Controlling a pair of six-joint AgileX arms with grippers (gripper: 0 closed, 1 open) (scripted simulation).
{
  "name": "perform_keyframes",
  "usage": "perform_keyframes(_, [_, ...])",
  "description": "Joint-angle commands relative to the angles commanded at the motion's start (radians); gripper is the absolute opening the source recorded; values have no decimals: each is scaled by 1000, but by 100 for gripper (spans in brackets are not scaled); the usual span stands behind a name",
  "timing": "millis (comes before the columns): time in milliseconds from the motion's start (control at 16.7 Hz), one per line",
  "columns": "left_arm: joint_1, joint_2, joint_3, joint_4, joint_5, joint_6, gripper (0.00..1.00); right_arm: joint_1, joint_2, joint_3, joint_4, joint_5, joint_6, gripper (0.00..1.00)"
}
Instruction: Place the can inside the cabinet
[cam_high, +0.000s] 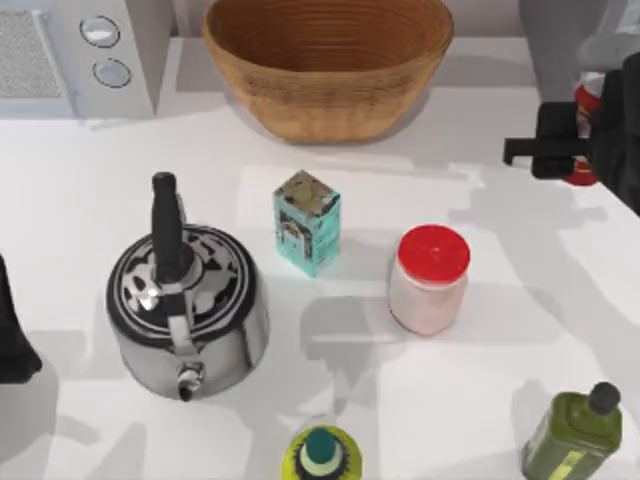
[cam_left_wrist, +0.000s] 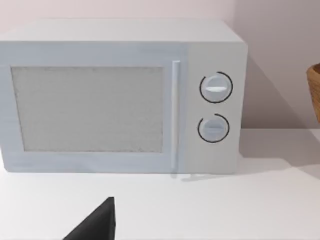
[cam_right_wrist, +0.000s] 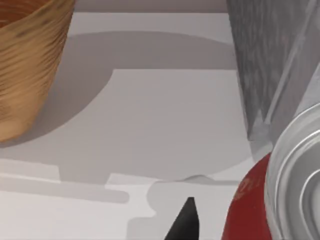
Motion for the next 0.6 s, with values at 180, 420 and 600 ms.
perform_keyframes(180, [0,0,0,0,0,0,100,-2,-10,14,-16,8,2,0])
perform_keyframes(420, [0,0,0,0,0,0,100,-2,-16,5,-15,1,3,0])
perform_keyframes(600, [0,0,0,0,0,0,100,-22,-95,-47,-24,-31,-1,0])
